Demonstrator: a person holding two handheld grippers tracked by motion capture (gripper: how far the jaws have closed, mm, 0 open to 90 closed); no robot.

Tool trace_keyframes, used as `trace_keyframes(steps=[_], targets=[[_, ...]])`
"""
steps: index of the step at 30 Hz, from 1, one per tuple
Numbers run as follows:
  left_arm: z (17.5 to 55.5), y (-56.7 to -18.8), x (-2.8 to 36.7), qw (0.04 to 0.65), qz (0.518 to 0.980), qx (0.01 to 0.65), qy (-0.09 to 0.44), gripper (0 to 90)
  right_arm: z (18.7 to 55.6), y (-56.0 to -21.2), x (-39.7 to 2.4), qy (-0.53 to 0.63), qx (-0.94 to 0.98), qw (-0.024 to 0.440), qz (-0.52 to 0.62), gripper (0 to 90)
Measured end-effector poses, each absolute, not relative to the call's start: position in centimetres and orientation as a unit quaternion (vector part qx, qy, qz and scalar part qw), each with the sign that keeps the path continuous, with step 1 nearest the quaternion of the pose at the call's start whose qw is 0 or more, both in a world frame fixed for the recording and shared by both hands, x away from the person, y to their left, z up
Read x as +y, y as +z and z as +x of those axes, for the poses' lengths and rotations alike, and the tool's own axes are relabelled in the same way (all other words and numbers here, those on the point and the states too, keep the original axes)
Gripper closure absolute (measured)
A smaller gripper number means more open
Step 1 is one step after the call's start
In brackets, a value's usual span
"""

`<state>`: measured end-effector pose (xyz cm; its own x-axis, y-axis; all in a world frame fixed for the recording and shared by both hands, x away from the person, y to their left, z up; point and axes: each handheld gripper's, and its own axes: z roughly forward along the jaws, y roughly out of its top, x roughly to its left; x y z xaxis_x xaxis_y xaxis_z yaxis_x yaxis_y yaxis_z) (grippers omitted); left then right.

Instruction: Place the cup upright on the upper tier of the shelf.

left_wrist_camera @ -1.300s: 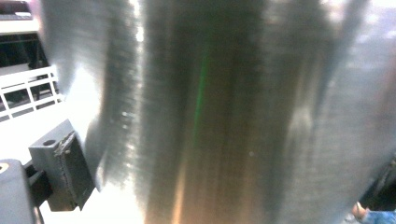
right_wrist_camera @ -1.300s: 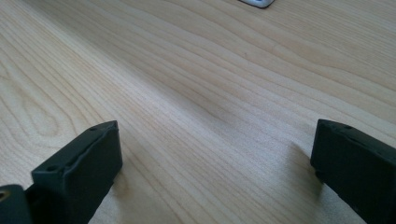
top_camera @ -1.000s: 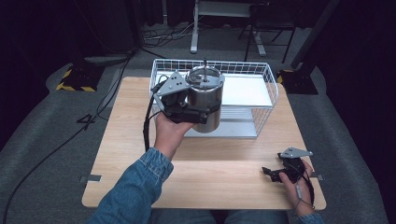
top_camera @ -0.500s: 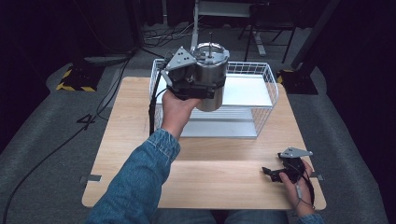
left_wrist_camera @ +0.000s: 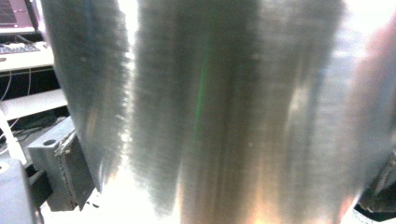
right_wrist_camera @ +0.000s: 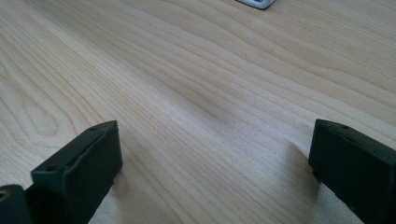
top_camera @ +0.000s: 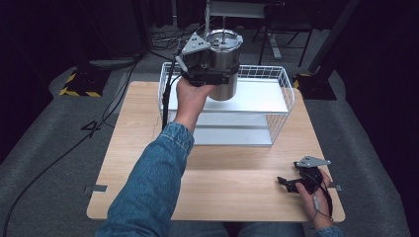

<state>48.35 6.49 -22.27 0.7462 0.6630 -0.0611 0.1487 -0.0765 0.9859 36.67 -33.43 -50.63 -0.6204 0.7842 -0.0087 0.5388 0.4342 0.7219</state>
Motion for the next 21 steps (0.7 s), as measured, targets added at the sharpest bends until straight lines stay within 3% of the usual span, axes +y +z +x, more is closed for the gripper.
trace_keyframes(steps=[21], targets=[[52.8,-24.1,4.7,0.591,0.705,0.323,0.222,3.7,36.6,-50.6,-33.4,0.35,0.829,0.176,0.398,3.3]])
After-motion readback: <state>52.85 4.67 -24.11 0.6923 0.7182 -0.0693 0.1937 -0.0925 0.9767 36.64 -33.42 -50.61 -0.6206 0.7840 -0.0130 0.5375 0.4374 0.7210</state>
